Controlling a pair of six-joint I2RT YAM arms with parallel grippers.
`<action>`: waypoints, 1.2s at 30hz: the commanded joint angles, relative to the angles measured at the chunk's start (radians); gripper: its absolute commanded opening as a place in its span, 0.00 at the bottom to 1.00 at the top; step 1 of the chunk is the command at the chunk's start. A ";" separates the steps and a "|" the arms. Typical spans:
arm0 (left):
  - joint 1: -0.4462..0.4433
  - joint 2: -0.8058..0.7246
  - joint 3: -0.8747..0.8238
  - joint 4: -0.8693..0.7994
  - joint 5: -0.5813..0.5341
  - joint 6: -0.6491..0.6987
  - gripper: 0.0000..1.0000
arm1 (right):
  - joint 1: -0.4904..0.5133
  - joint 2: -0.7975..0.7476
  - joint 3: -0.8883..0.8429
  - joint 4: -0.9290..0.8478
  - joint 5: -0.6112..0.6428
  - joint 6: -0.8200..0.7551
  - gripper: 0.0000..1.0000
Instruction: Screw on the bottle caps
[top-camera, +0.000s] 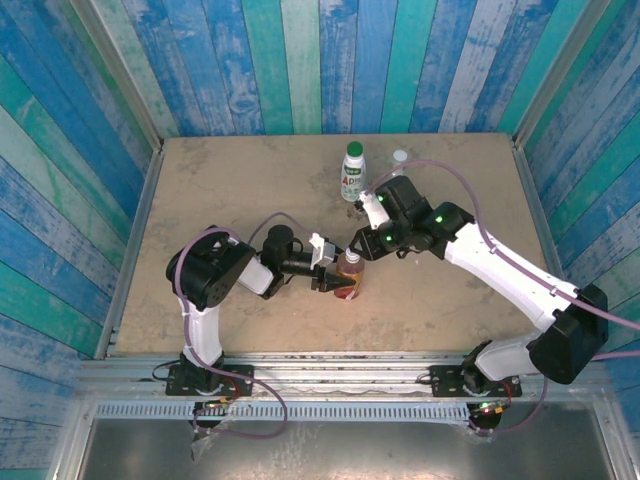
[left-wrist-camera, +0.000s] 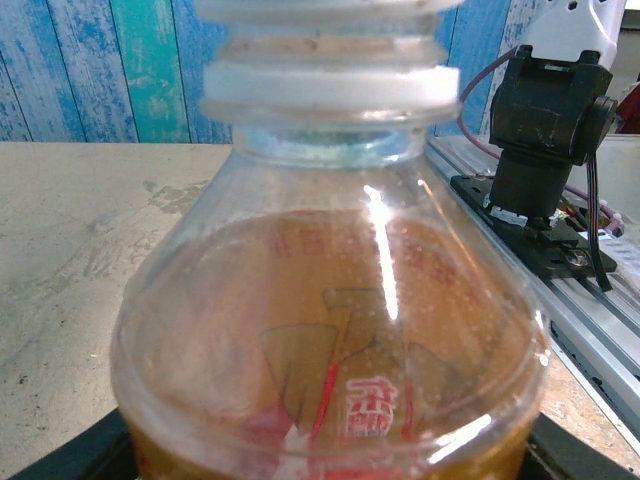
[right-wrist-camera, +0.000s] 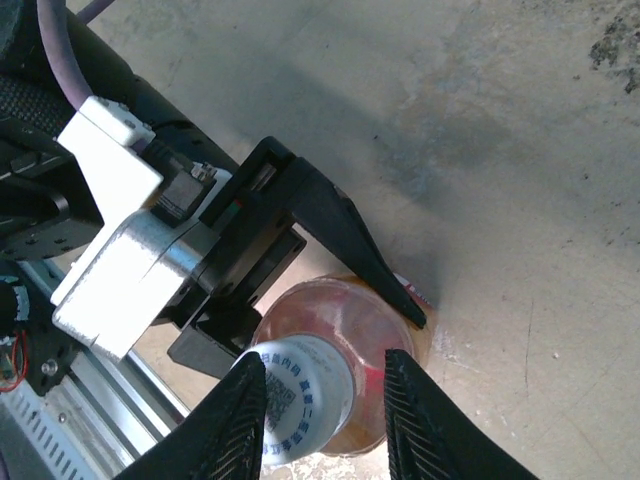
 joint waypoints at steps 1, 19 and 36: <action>-0.001 0.026 -0.025 -0.104 -0.007 -0.005 0.54 | -0.002 -0.031 -0.007 -0.040 -0.010 -0.010 0.35; -0.001 0.022 -0.027 -0.104 -0.005 -0.005 0.54 | -0.005 -0.027 -0.055 -0.022 0.020 -0.011 0.30; -0.001 0.023 -0.028 -0.106 -0.005 -0.005 0.54 | -0.010 -0.086 -0.049 0.028 -0.011 0.011 0.32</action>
